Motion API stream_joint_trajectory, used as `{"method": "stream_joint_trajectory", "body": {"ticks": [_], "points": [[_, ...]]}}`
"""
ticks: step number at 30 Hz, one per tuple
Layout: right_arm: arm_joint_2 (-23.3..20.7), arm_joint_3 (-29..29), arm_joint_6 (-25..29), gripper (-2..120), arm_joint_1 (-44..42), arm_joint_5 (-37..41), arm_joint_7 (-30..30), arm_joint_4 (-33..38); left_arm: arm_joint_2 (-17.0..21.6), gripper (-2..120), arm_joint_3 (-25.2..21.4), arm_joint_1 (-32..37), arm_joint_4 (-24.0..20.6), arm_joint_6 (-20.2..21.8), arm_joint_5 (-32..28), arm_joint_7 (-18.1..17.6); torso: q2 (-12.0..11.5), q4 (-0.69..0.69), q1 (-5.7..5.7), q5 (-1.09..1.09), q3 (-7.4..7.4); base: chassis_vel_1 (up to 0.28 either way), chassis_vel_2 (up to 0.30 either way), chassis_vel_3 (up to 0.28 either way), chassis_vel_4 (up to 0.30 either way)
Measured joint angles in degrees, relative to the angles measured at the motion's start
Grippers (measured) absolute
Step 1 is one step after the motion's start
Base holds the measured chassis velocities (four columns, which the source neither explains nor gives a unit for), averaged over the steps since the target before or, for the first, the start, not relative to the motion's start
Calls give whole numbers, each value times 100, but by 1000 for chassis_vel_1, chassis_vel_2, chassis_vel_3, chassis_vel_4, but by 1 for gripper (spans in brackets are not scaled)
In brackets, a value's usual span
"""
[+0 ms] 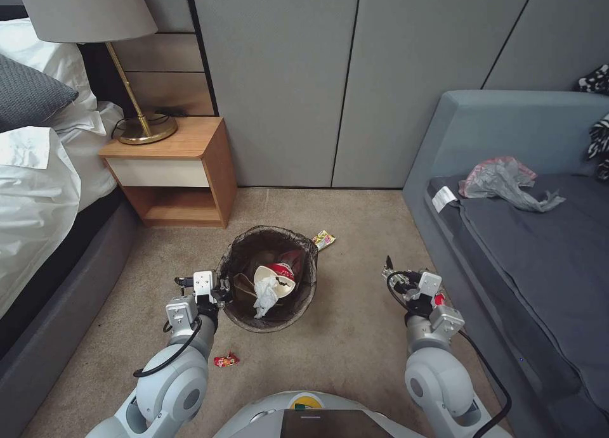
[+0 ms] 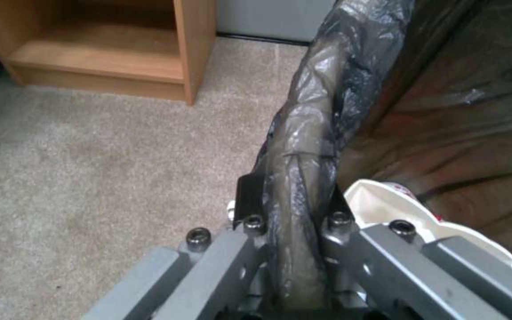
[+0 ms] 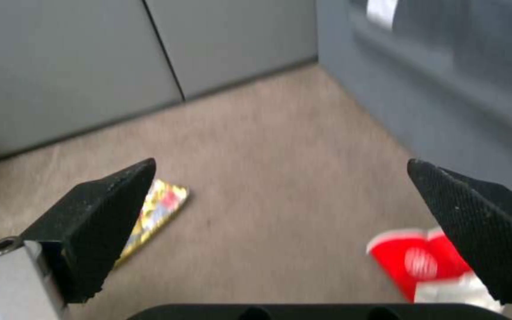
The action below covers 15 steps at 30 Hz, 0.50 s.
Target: Pick up the trash bin, then pick up the garbage from the floor and place it into the trash bin.
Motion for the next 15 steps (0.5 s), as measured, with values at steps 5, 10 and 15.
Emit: {"method": "stream_joint_trajectory", "body": {"ticks": [5, 10, 15], "points": [[-154, -1, -238, 100, 228, 587, 193, -283, 20, 0, -4, -12, 0, 0, -16, -5, 0, 1, 0, 0, 0, 0, 0, 0, 0], [-138, -30, -487, 100, 521, 1290, 419, -700, 35, 0, -5, -19, 1, 0, -31, -11, 0, 1, 0, 0, 0, 0, 0, 0, 0], [-109, -39, -568, 100, 636, 1531, 518, -1032, 47, 0, -4, -9, 0, 0, -34, -12, 0, 0, 0, 0, 0, 0, 0, 0, 0]]}}
